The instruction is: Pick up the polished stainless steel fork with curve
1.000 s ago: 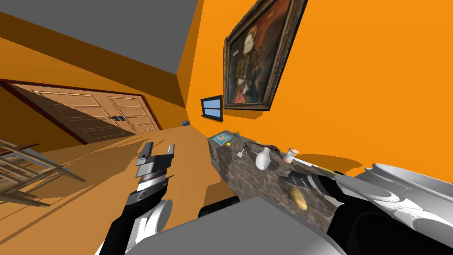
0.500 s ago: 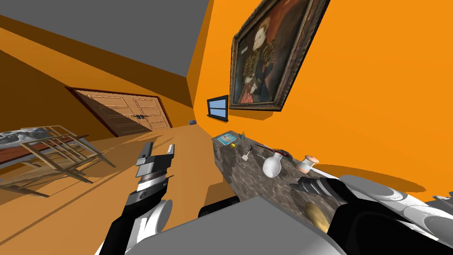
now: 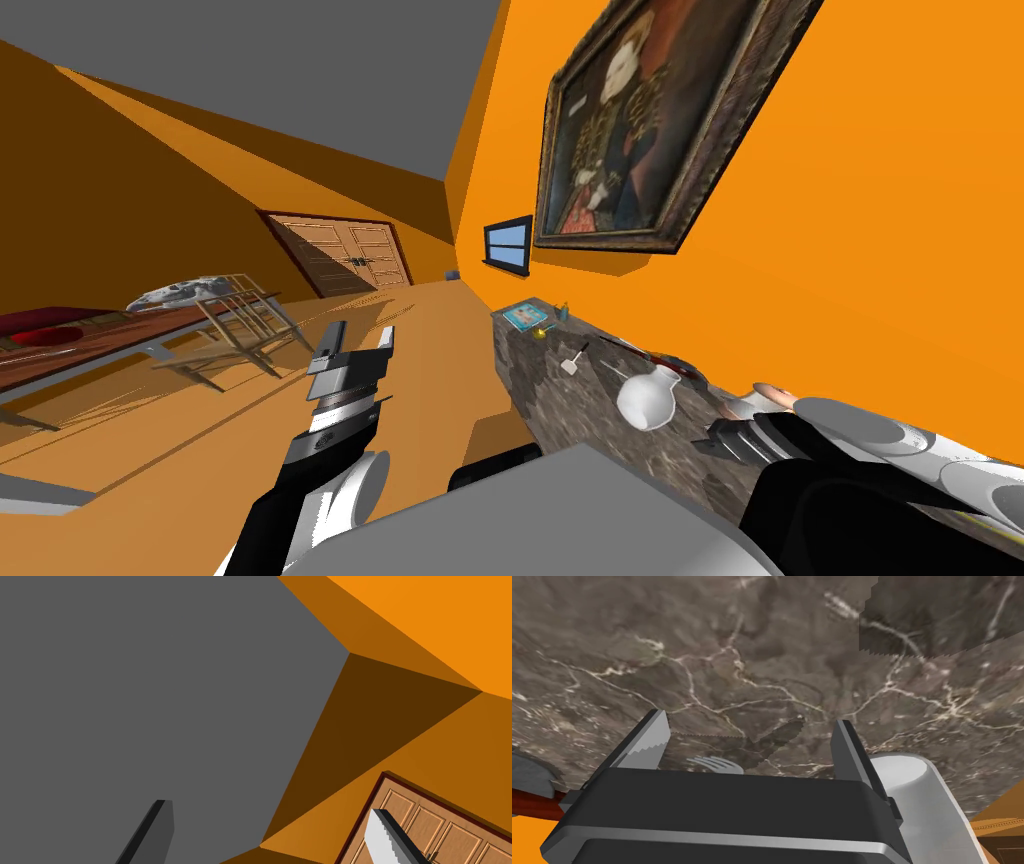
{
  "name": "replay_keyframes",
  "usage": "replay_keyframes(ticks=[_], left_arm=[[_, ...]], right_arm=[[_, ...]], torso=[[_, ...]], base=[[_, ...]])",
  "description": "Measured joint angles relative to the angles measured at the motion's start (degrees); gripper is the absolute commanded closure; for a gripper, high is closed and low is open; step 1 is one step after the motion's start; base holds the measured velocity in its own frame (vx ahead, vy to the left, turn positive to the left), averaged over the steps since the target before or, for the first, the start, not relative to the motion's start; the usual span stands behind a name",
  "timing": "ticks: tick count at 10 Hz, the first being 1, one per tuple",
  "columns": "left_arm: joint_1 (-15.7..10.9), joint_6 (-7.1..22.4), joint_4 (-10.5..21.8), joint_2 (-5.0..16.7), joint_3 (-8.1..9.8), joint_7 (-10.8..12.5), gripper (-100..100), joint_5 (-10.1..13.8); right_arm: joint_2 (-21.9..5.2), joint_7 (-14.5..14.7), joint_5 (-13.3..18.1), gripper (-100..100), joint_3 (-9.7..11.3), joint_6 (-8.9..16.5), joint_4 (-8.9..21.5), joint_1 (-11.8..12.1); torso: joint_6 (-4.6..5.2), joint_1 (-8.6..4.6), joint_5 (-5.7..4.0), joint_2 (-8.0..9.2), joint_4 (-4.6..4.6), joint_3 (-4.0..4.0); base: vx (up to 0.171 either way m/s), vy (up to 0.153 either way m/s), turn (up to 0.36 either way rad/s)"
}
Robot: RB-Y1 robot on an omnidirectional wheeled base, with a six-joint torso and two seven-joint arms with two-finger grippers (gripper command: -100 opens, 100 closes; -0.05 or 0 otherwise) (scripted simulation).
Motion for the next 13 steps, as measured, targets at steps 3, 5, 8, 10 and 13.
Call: replay_keyframes(ticks=[3, 5, 8, 10, 13], left_arm=[[0.00, 0.00, 0.00, 0.00, 0.00, 0.00, 0, 0.00], [0.00, 0.00, 0.00, 0.00, 0.00, 0.00, 0, 0.00], [0.01, 0.00, 0.00, 0.00, 0.00, 0.00, 0, 0.00], [0.01, 0.00, 0.00, 0.00, 0.00, 0.00, 0, 0.00], [0.00, 0.00, 0.00, 0.00, 0.00, 0.00, 0, 0.00]], right_arm=[[-2.01, -3.76, 4.11, -100, 1.14, -1.03, 1.46, 1.90], [-2.65, -5.08, 6.23, -100, 2.35, -1.96, 3.17, 1.50], [-3.20, -6.71, 9.87, -100, 5.29, -4.45, 7.29, -0.51], [-3.39, -8.32, 11.53, -100, 6.24, -5.46, 7.62, -0.24], [-2.50, -8.07, 11.51, -100, 6.85, -4.93, 8.02, -0.34]], torso=[[0.00, 0.04, 0.00, -0.05, -0.01, -0.03], [-0.01, 0.06, 0.01, 0.00, 0.00, 0.00], [-0.03, 0.04, 0.01, -0.29, -0.06, -0.16], [-0.03, 0.17, 0.03, -0.35, -0.08, -0.20], [0.03, 0.07, 0.01, 0.19, 0.05, 0.11]], base=[[0.079, 0.000, 0.211], [0.067, 0.003, 0.163], [0.137, -0.001, 0.233], [0.117, 0.016, 0.104], [0.019, -0.017, 0.048]])
